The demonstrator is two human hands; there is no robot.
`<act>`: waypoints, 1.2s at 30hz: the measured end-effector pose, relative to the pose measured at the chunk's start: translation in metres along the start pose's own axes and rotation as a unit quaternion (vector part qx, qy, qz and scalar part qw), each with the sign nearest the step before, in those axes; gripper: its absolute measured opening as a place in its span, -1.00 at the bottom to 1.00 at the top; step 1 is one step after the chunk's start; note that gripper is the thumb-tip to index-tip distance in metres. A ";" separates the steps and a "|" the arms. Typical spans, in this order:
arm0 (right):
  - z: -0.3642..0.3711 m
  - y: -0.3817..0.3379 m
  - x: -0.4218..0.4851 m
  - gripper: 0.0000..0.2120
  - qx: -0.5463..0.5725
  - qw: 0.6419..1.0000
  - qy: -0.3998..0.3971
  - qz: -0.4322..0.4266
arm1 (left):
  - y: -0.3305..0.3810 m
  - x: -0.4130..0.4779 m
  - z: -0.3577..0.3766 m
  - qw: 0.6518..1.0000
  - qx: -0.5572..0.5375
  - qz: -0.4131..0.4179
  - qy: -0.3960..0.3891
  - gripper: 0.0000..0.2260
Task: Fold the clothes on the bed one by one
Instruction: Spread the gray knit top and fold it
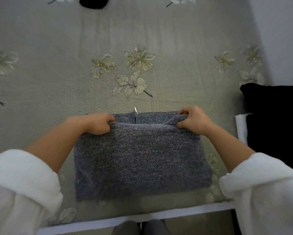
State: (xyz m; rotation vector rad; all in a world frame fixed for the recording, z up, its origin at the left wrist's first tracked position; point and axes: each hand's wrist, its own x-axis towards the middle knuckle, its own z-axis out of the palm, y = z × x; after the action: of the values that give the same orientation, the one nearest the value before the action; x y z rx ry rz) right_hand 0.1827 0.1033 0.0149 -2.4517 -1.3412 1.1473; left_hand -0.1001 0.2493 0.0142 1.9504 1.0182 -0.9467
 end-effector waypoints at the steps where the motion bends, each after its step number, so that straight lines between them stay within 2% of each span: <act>1: 0.003 0.002 0.010 -0.62 0.013 1.000 0.008 0.011 | -0.003 0.010 -0.004 1.000 0.004 -0.004 0.013 -0.62; 5: 0.016 0.005 0.052 -0.68 0.084 0.994 0.053 0.046 | -0.011 0.048 -0.009 0.990 0.058 -0.066 0.112 -0.72; 7: 0.024 0.008 0.071 -0.74 0.126 0.986 0.082 0.066 | -0.014 0.062 -0.003 0.979 0.054 -0.095 0.174 -0.79; 9: 0.036 0.012 0.084 -0.77 0.152 0.981 0.100 0.073 | -0.017 0.073 0.012 0.965 0.053 -0.120 0.228 -0.79; 11: 0.051 0.016 0.088 -0.65 0.151 0.980 0.100 0.082 | -0.014 0.076 0.037 0.949 0.058 -0.121 0.287 -0.67; 14: 0.071 0.020 0.073 -0.43 0.073 0.987 0.130 0.055 | 0.003 0.066 0.081 0.925 -0.026 -0.052 0.376 -0.58; 16: 0.084 0.020 0.050 -0.42 -0.003 0.986 0.165 -0.040 | 0.015 0.055 0.111 0.931 -0.061 -0.012 0.361 -0.55; 18: 0.100 0.025 0.025 -0.43 -0.093 0.981 0.114 -0.127 | 0.019 0.047 0.137 0.952 -0.053 -0.015 0.300 -0.49; 20: 0.116 0.041 0.011 -0.44 -0.185 0.974 0.020 -0.132 | 0.015 0.051 0.154 0.962 -0.056 -0.063 0.259 -0.46; 22: 0.125 0.057 0.014 -0.45 -0.215 0.971 -0.040 -0.095 | 0.012 0.062 0.160 0.962 -0.061 -0.099 0.248 -0.45; 28: 0.139 0.059 0.044 -0.47 -0.216 0.972 -0.050 -0.074 | 0.010 0.088 0.155 0.970 -0.044 -0.116 0.210 -0.46; 31: 0.128 0.055 0.040 -0.50 -0.172 0.980 -0.055 -0.088 | 0.008 0.082 0.149 0.972 -0.068 -0.096 0.202 -0.48; 34: 0.113 0.061 0.026 -0.50 -0.119 0.986 0.044 -0.110 | -0.001 0.067 0.145 0.950 -0.087 -0.066 0.292 -0.54; 36: 0.107 0.076 0.016 -0.40 -0.066 0.992 0.104 -0.038 | -0.015 0.056 0.148 0.915 -0.141 -0.110 0.362 -0.47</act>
State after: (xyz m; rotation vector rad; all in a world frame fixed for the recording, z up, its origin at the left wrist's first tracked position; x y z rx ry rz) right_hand 0.1675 0.0448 -0.1029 -2.5016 -1.4737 0.7849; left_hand -0.1299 0.1498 -0.1056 1.9856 1.7079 -0.1273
